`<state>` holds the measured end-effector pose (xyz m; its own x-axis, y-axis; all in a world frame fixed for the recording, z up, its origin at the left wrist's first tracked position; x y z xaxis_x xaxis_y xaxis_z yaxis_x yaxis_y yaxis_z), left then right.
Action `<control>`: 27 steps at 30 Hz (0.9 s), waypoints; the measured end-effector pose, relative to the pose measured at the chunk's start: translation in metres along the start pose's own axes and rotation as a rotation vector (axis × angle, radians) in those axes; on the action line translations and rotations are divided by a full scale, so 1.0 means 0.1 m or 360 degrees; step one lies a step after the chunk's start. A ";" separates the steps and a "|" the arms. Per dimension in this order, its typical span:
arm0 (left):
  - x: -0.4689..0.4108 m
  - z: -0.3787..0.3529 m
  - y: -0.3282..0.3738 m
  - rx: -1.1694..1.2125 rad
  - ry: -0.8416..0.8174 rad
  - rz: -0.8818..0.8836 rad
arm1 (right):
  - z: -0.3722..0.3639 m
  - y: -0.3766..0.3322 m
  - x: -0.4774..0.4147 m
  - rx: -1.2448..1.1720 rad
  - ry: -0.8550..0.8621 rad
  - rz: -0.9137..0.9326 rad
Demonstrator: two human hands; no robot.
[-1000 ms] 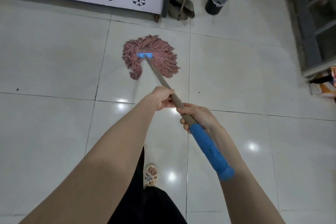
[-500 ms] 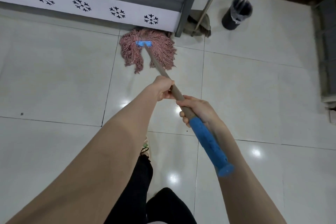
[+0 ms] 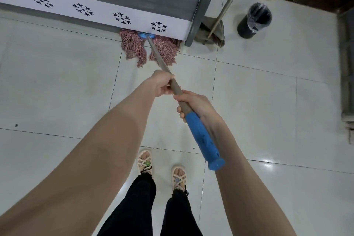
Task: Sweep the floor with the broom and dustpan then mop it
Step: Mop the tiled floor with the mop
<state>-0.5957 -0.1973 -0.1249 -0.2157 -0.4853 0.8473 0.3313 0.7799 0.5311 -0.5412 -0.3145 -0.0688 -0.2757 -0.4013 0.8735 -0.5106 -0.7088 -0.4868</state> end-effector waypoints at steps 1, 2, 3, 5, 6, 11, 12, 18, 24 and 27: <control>0.03 -0.05 -0.05 0.0018 -0.0004 0.0010 | 0.06 0.03 0.03 0.0012 -0.0011 0.0001; 0.07 -0.10 -0.11 0.0049 -0.0011 0.0020 | 0.13 0.06 0.05 0.0030 -0.0012 0.0008; 0.10 -0.14 -0.16 0.0079 -0.0017 0.0032 | 0.20 0.09 0.08 0.0043 -0.0009 0.0004; 0.21 -0.26 -0.30 0.0149 -0.0002 0.0045 | 0.38 0.15 0.18 0.0096 -0.0032 -0.0002; 0.28 -0.36 -0.38 0.0200 0.0005 0.0041 | 0.51 0.17 0.23 0.0143 -0.0053 0.0006; 0.50 -0.82 -0.71 0.0359 0.0045 0.0038 | 1.07 0.25 0.43 0.0297 -0.0125 0.0000; 0.55 -0.88 -0.76 0.0391 0.0050 0.0030 | 1.15 0.26 0.47 0.0320 -0.0143 0.0002; 0.83 -0.96 -1.14 0.0481 0.0131 0.0018 | 1.34 0.50 0.73 0.0447 -0.0233 0.0006; 1.29 -0.74 -1.57 0.0489 0.0169 0.0024 | 1.25 0.87 1.17 0.0529 -0.0394 -0.0001; 1.59 -0.53 -1.90 0.0478 0.0228 0.0026 | 1.16 1.18 1.41 0.0550 -0.0473 -0.0006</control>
<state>-0.6439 -0.4435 -0.0906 -0.0741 -0.5056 0.8596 0.0434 0.8595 0.5093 -0.5456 -0.5219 -0.0040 -0.0031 -0.5119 0.8591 -0.1953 -0.8422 -0.5025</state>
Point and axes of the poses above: each hand's wrist, its own x-axis away from the middle knuckle, its own z-axis out of the back of the hand, y = z × x, the point moved 6 cm from there along -x, towards the middle knuckle, and after that the axes turned 6 degrees about y, right-handed, at the moved point
